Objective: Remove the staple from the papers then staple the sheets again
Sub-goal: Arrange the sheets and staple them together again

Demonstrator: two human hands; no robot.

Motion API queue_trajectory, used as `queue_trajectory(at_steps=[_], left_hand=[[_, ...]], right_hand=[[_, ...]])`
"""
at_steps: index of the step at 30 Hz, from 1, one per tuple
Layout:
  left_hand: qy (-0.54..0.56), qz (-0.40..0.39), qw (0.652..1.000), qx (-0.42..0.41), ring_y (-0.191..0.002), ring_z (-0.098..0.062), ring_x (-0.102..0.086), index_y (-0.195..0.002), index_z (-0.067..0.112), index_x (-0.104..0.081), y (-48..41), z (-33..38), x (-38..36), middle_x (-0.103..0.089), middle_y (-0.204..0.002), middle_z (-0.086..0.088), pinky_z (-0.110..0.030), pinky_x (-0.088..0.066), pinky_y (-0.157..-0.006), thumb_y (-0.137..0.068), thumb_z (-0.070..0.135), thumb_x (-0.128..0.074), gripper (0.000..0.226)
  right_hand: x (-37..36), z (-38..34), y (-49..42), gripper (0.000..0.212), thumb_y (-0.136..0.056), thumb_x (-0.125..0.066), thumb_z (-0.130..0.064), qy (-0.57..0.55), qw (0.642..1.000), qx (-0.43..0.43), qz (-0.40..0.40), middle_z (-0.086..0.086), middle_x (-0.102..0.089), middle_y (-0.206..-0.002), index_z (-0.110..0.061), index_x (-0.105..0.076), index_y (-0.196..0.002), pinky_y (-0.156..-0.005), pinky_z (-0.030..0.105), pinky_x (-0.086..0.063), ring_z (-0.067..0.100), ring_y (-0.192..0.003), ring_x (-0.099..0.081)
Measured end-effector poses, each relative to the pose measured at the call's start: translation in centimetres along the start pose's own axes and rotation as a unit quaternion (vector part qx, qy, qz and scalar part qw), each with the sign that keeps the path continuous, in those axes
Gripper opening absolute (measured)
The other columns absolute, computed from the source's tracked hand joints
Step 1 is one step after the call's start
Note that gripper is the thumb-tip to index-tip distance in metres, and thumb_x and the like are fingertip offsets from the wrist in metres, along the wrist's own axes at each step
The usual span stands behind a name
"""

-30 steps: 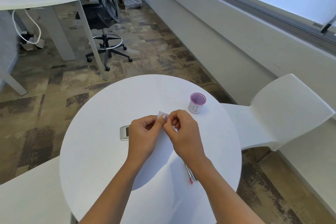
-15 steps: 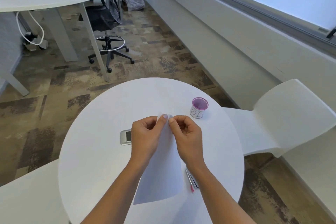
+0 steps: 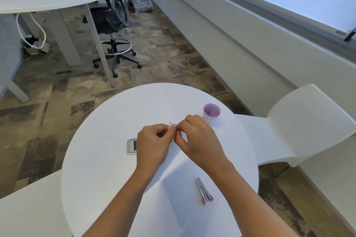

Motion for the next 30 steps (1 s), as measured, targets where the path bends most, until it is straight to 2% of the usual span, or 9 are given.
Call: queue_trajectory(at_steps=[5,8,11,14,17,20,24,26,30], left_hand=[[0.026,-0.018,0.999,0.006,-0.045,-0.005,-0.041,-0.055,0.020,-0.070,-0.1,-0.1,-0.1,-0.054,-0.044,0.008,-0.011,-0.031,-0.046,-0.091,0.027,-0.067,0.037],[0.053,-0.019,0.998,0.008,-0.048,-0.008,-0.039,-0.056,0.013,-0.069,-0.2,-0.1,0.0,-0.052,-0.046,-0.004,-0.016,-0.031,-0.048,-0.090,0.026,-0.068,0.036],[0.080,-0.006,0.997,0.017,-0.048,-0.010,-0.026,-0.046,0.015,-0.049,-0.4,-0.1,0.0,-0.030,-0.044,0.005,-0.015,-0.024,-0.046,-0.088,0.025,-0.071,0.049],[0.089,-0.003,0.996,0.023,-0.047,-0.008,-0.023,-0.042,0.022,-0.042,-0.6,-0.2,0.0,-0.025,-0.044,0.010,-0.012,-0.023,-0.045,-0.089,0.026,-0.071,0.055],[0.085,0.003,0.996,0.022,-0.049,-0.010,-0.027,-0.047,0.015,-0.049,-1.1,-0.7,0.2,-0.032,-0.046,0.007,-0.015,-0.026,-0.047,-0.089,0.030,-0.070,0.050],[0.088,-0.006,0.996,0.012,-0.055,-0.015,-0.034,-0.065,-0.004,-0.063,-1.5,-0.9,0.4,-0.044,-0.056,-0.011,-0.025,-0.029,-0.052,-0.090,0.033,-0.069,0.045],[0.059,-0.023,0.998,0.004,-0.049,-0.005,-0.036,-0.066,0.005,-0.069,-1.9,-1.4,0.6,-0.048,-0.052,0.006,-0.013,-0.029,-0.049,-0.090,0.034,-0.069,0.037],[0.054,-0.021,0.998,0.008,-0.047,-0.001,-0.043,-0.067,0.014,-0.074,-2.2,-1.8,0.8,-0.054,-0.050,0.014,-0.008,-0.031,-0.049,-0.090,0.032,-0.069,0.029],[0.048,0.000,0.999,0.012,-0.050,-0.001,-0.048,-0.070,0.016,-0.074,-3.0,-2.7,1.2,-0.063,-0.056,0.011,-0.011,-0.035,-0.050,-0.090,0.035,-0.069,0.028]], right_hand=[[-0.3,0.7,0.2,0.014,-0.084,-0.066,-0.006,-0.070,0.997,-0.011,0.025,0.009,-0.056,-0.071,-0.001,-0.060,-0.073,-0.061,0.038,-0.043,0.024,-0.069,-0.049],[-0.8,1.7,0.6,0.012,-0.082,-0.069,-0.005,-0.173,0.981,-0.066,0.058,0.005,-0.055,-0.070,-0.005,-0.060,-0.074,-0.060,0.028,-0.043,0.018,-0.068,-0.049],[-1.7,2.7,1.0,0.011,-0.081,-0.069,-0.003,-0.333,0.924,-0.164,0.090,0.004,-0.057,-0.068,-0.006,-0.061,-0.074,-0.059,0.017,-0.040,0.009,-0.063,-0.048],[-3.1,3.9,1.3,0.012,-0.085,-0.064,-0.007,-0.462,0.843,-0.262,0.080,-0.004,-0.054,-0.062,-0.011,-0.063,-0.074,-0.058,0.013,-0.040,0.006,-0.059,-0.045],[-4.7,5.7,1.2,0.015,-0.089,-0.059,-0.012,-0.532,0.781,-0.321,0.064,-0.006,-0.049,-0.059,-0.015,-0.064,-0.075,-0.060,0.014,-0.041,0.008,-0.059,-0.044],[-6.1,9.1,0.3,0.011,-0.090,-0.059,-0.014,-0.567,0.736,-0.362,0.072,-0.004,-0.049,-0.057,-0.012,-0.063,-0.080,-0.058,0.017,-0.041,0.009,-0.055,-0.044],[-7.5,17.7,-1.5,0.020,-0.086,-0.057,-0.009,-0.459,0.769,-0.442,0.061,-0.002,-0.048,-0.056,0.006,-0.060,-0.074,-0.061,0.027,-0.040,0.008,-0.050,-0.043],[-7.8,21.8,-2.5,0.021,-0.085,-0.054,-0.007,-0.374,0.803,-0.461,0.049,-0.003,-0.052,-0.058,0.002,-0.063,-0.067,-0.065,0.032,-0.040,0.010,-0.057,-0.045],[-9.8,27.5,-3.5,0.022,-0.088,-0.054,-0.008,-0.248,0.835,-0.492,-0.007,0.012,-0.058,-0.076,0.008,-0.069,-0.086,-0.064,0.032,-0.044,0.021,-0.072,-0.052]])
Point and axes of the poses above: each hand's wrist, its own y-axis away from the middle knuckle, its own x-axis out of the back of the hand, z = x × y, the point moved 6 cm from there along -y, towards the middle knuckle
